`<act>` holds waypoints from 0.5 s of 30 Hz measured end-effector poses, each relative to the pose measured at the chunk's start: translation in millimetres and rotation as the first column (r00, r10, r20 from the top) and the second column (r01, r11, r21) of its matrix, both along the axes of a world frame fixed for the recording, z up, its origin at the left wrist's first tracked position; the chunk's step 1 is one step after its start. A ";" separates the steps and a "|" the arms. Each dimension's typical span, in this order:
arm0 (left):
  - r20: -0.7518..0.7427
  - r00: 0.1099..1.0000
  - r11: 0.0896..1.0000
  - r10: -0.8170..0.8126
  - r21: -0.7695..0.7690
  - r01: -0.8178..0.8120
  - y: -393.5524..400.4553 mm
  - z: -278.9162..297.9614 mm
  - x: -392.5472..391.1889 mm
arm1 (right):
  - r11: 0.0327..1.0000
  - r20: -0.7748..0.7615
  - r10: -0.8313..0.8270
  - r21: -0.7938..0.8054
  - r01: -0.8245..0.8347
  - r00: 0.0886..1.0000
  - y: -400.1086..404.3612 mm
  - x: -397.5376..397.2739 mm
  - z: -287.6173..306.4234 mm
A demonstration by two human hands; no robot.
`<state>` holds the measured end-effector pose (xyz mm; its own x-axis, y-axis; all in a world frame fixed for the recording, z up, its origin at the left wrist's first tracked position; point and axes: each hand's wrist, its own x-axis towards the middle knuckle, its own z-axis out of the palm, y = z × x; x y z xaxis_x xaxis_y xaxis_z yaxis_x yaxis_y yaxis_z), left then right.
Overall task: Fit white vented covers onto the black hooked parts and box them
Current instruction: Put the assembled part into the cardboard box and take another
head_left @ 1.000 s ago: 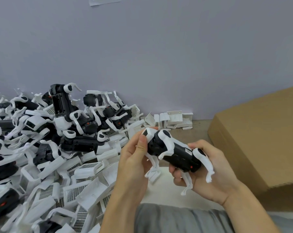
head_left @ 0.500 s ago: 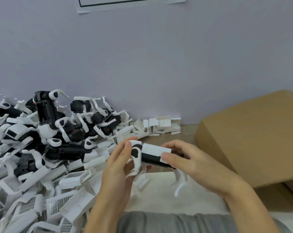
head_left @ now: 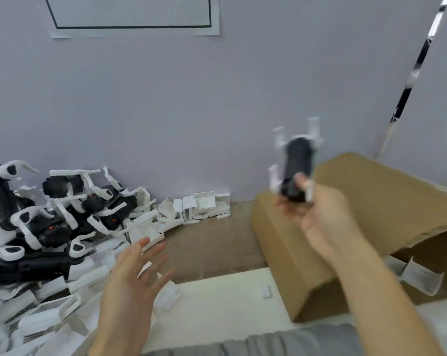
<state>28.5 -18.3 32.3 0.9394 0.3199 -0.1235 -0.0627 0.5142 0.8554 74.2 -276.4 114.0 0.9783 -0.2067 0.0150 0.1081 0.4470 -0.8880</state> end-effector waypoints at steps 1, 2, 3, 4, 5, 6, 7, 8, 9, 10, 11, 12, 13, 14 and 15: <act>-0.011 1.000 1.000 0.008 0.020 -0.008 -0.8 -0.5 0.8 | 0.990 0.014 -0.102 0.099 0.100 0.995 -14.2 8.6 10.0; -0.018 1.000 0.999 0.016 0.040 -0.015 -1.0 -1.4 1.5 | 0.969 0.020 -0.190 0.167 0.184 0.982 -30.0 17.3 19.4; -0.022 1.000 0.998 0.021 0.054 -0.019 -0.7 -2.2 2.3 | 0.944 0.025 -0.249 0.231 0.237 0.968 -44.7 24.3 27.8; -0.025 0.999 0.998 0.022 0.062 -0.021 -0.5 -2.9 2.9 | 0.920 0.020 -0.283 0.290 0.265 0.959 -58.9 29.8 34.0; -0.027 0.999 0.998 0.022 0.067 -0.020 -0.6 -3.6 3.2 | 0.898 0.000 -0.302 0.336 0.285 0.953 -70.8 33.7 37.4; -0.027 0.999 0.997 0.021 0.077 -0.018 -0.7 -4.0 3.5 | 0.884 -0.015 -0.309 0.364 0.293 0.951 -78.7 35.9 38.8; -0.028 0.999 0.995 0.020 0.093 -0.017 -1.1 -3.6 3.5 | 0.885 -0.018 -0.306 0.364 0.291 0.952 -79.7 36.6 38.8; -0.035 0.999 0.993 0.025 0.118 -0.021 -1.3 -3.4 3.4 | 0.901 -0.015 -0.291 0.332 0.279 0.957 -74.5 36.4 37.6; -0.048 0.998 0.988 0.032 0.150 -0.025 -2.3 -3.9 3.2 | 0.924 -0.010 -0.273 0.278 0.264 0.962 -65.3 36.2 33.9; -0.063 0.997 0.982 0.039 0.188 -0.026 -3.9 -4.5 3.2 | 0.944 -0.009 -0.257 0.211 0.253 0.966 -52.6 35.4 28.1; -0.071 0.996 0.972 0.052 0.234 -0.034 -3.3 -5.2 3.1 | 0.963 -0.020 -0.230 0.138 0.231 0.973 -34.2 34.9 20.9; -0.077 0.995 0.957 0.057 0.289 -0.033 -3.6 -5.8 3.0 | 0.980 -0.038 -0.193 0.044 0.194 0.981 -15.6 33.8 12.1; -0.084 0.995 0.939 0.051 0.342 -0.019 -7.7 -5.6 4.2 | 0.986 -0.052 -0.150 -0.084 0.146 0.987 -0.1 31.1 3.1; -0.090 0.994 0.920 0.057 0.392 -0.018 -8.5 -5.9 4.1 | 0.971 -0.072 -0.074 -0.232 0.056 0.995 19.9 29.6 -6.7; -0.098 0.993 0.901 0.060 0.433 -0.012 -9.9 -7.0 4.4 | 0.920 -0.098 0.023 -0.388 -0.059 0.995 39.8 27.1 -15.6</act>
